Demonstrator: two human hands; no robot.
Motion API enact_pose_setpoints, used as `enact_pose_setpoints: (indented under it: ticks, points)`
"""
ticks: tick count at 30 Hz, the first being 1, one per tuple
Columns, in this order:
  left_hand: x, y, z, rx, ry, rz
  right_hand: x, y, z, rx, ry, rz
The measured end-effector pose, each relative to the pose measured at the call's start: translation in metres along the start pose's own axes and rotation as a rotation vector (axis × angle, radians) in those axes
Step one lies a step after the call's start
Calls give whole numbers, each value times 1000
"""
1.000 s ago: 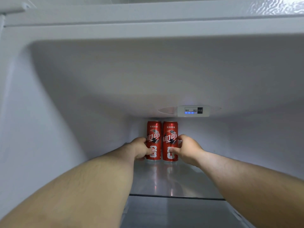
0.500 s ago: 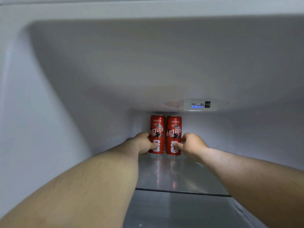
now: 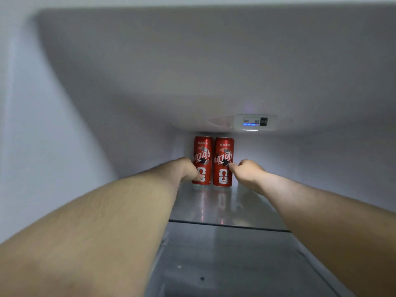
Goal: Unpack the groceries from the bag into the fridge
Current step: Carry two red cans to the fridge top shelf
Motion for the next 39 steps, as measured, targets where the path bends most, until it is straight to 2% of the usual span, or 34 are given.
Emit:
enact_pose_setpoints:
  ticks: [6,9,12,19,26,30,35,39]
  points:
    - [-39,15,8,69,-47,-30,-28,8,-21,-154,87,-38]
    - [-55,18,14,97,-153,-43,-45,13,-32,-239,163,-85]
    - [-69,18,21,115,-265,25,-64,14,-37,-333,216,-96]
    - [-98,10,29,275,-272,251,-111,38,-42,-335,265,140]
    - [-117,-15,38,237,-321,163,-163,65,-33,-394,202,158]
    - [-143,-11,40,259,-375,204,-198,81,-27,-450,131,137]
    - [-195,0,33,250,-377,220,-244,108,-22,-374,163,143]
    - [-239,3,26,232,-372,222,-280,124,-16,-382,182,75]
Point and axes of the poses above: each hand's wrist, its own x-axis towards the middle knuckle, its own y-axis out of the back of the hand, z = x × y, the point moved 4 cm from there along x, towards the middle knuckle, and after that the axes turned 14 degrees about x, right-handed, at the moved point
